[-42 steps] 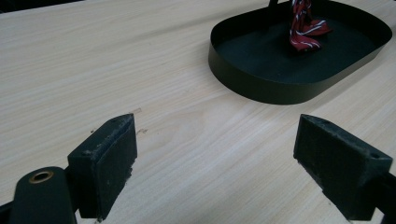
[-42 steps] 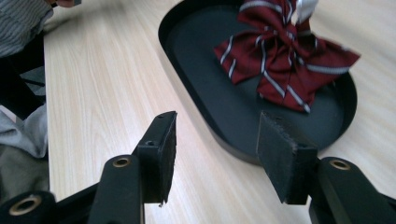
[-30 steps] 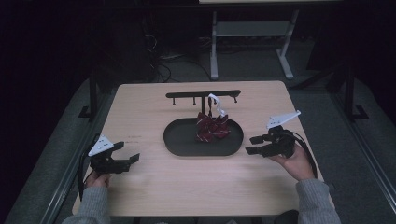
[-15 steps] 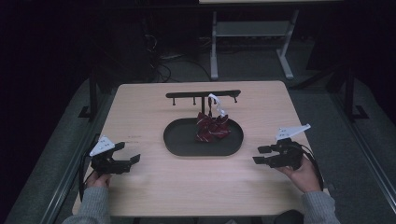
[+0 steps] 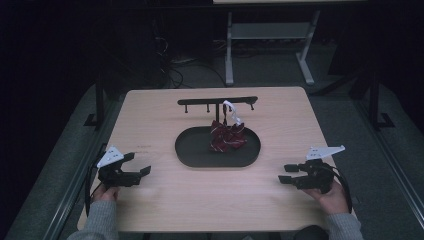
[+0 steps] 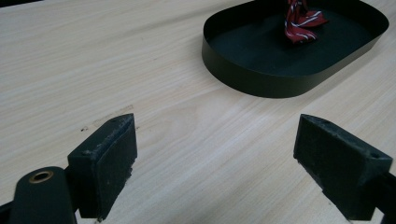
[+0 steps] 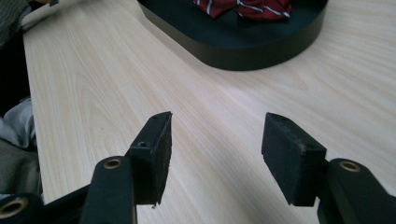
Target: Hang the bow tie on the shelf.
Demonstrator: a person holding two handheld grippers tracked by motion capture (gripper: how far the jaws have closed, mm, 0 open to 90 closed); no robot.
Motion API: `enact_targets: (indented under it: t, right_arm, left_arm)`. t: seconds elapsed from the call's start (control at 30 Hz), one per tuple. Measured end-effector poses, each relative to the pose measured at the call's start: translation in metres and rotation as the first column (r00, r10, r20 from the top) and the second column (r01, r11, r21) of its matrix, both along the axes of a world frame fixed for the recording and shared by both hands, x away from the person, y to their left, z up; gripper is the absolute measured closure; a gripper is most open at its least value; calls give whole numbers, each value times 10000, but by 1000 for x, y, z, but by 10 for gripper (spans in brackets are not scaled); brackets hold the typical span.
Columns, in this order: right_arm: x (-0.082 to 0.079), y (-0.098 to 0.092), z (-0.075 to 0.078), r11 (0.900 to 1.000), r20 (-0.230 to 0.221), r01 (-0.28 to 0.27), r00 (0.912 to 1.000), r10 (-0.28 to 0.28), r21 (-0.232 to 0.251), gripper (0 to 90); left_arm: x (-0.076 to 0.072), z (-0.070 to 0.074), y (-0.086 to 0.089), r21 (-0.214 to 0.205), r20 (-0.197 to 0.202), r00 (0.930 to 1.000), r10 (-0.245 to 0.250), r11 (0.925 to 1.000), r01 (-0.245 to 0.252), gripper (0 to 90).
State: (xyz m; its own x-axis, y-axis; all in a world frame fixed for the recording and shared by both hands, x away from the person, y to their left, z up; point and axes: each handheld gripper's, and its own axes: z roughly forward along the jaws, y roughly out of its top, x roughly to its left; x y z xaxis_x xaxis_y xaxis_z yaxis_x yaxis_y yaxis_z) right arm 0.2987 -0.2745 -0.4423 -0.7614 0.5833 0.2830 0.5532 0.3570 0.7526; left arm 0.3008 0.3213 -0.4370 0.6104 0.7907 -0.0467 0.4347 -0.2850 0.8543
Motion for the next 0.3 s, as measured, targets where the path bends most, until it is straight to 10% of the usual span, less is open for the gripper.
enact_targets:
  t: [0.3]
  right_arm:
    - [-13, -11, -3, 9976, 552, 647, 9963, -660, 253, 340]
  left_arm:
    - [0, 0, -2, 97, 52, 10000, 20, 10000, -20, 130]
